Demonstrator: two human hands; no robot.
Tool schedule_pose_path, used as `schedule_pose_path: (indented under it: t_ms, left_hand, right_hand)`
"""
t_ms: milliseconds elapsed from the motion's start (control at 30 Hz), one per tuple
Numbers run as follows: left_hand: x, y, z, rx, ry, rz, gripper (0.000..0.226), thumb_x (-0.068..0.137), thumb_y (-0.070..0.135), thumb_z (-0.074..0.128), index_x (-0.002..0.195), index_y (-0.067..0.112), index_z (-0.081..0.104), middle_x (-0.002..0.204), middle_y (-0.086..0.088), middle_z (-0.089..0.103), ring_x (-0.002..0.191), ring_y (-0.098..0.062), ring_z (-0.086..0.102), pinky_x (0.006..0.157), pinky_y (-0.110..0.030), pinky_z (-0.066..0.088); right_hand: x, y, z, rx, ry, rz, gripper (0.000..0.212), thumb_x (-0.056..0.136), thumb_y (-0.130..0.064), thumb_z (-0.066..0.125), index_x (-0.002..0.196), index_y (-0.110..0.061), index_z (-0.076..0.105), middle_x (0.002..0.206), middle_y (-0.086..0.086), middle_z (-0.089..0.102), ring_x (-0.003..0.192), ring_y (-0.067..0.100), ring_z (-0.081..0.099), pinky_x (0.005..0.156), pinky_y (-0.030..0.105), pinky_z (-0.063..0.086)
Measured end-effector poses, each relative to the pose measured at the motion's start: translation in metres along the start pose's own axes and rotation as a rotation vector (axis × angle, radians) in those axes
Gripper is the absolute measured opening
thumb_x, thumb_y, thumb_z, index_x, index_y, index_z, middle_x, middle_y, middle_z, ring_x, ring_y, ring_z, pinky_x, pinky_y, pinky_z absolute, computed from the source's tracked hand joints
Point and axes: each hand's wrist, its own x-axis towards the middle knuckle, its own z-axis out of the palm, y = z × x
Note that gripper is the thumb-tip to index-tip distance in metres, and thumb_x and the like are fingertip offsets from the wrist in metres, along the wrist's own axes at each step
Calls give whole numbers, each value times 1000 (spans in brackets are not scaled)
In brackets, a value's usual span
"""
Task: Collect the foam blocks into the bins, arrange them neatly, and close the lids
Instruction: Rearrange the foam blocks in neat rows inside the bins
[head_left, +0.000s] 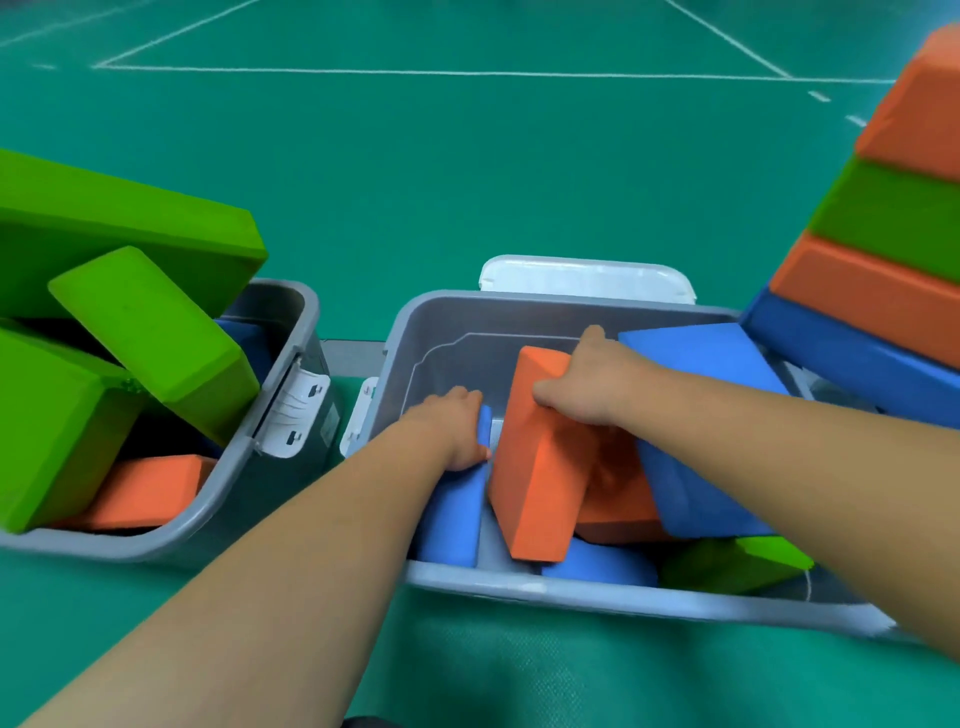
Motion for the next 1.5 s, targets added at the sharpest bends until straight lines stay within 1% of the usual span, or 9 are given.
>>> schedule_pose_path:
  t_ms: [133,267,433,533,633,833,1067,1333,1500]
  left_hand:
    - [-4,10,-13,69,68,-125,72,88,65,68,138,16,51,143,-11,34,122,-44,51,97,-49,51]
    - [-15,23,-30,31,223,-187,64,86,57,69,130,13,56,134,-11,37,113,-41,50,73,-44,47]
    - [-48,31,-52,-100,358,-230,63,81,48,72,123,7,49,128,-14,39,112,-40,51,81,-44,47]
    - [-71,27,-56,-58,252,-282,79,75,50,75,132,9,38,129,-17,42,116,-40,53,85,-43,46]
    - [-89,22,-47,1,135,-307,105,73,55,75,152,13,20,134,-18,45,121,-40,53,90,-47,51]
    - [-112,22,-36,129,-82,-276,125,77,70,66,162,34,-18,154,-13,39,127,-36,56,98,-47,50]
    - [-117,32,-40,146,-226,-310,125,69,72,78,158,31,0,132,-11,59,102,-40,64,92,-51,57]
    - [-114,39,-42,219,-285,-240,118,88,68,69,164,17,-5,153,-17,50,128,-42,57,103,-50,47]
    - [-119,20,-53,234,-185,-129,102,87,62,74,163,19,20,152,-9,52,134,-34,54,104,-45,47]
  right_hand:
    - [-23,10,-23,-74,11,-43,74,86,-61,63,133,-8,41,93,9,56,79,31,58,57,33,38]
    - [-34,17,-43,-69,49,-35,78,86,-62,60,138,-8,41,115,12,66,98,34,68,70,34,46]
    - [-36,27,-45,58,68,-8,80,82,-66,57,140,-13,42,122,15,61,103,33,68,77,37,55]
    - [-34,25,-48,79,90,-79,75,87,-63,56,139,-10,45,115,12,59,114,32,64,82,38,53]
    - [-33,16,-60,98,149,-123,77,91,-62,58,144,-7,43,134,17,51,127,35,53,93,40,48]
    - [-21,1,-67,243,309,-165,81,85,-57,67,142,-7,38,137,22,37,99,41,66,80,38,44]
    - [-25,-19,-54,308,406,-246,71,96,-53,58,145,-9,33,134,23,35,96,45,64,80,44,46]
    - [-29,-50,-27,353,314,-256,93,97,-64,55,160,-7,16,144,24,29,99,43,64,87,42,47]
    - [-26,-64,-9,298,304,-295,101,91,-70,60,159,-9,19,145,23,31,105,44,64,87,43,49]
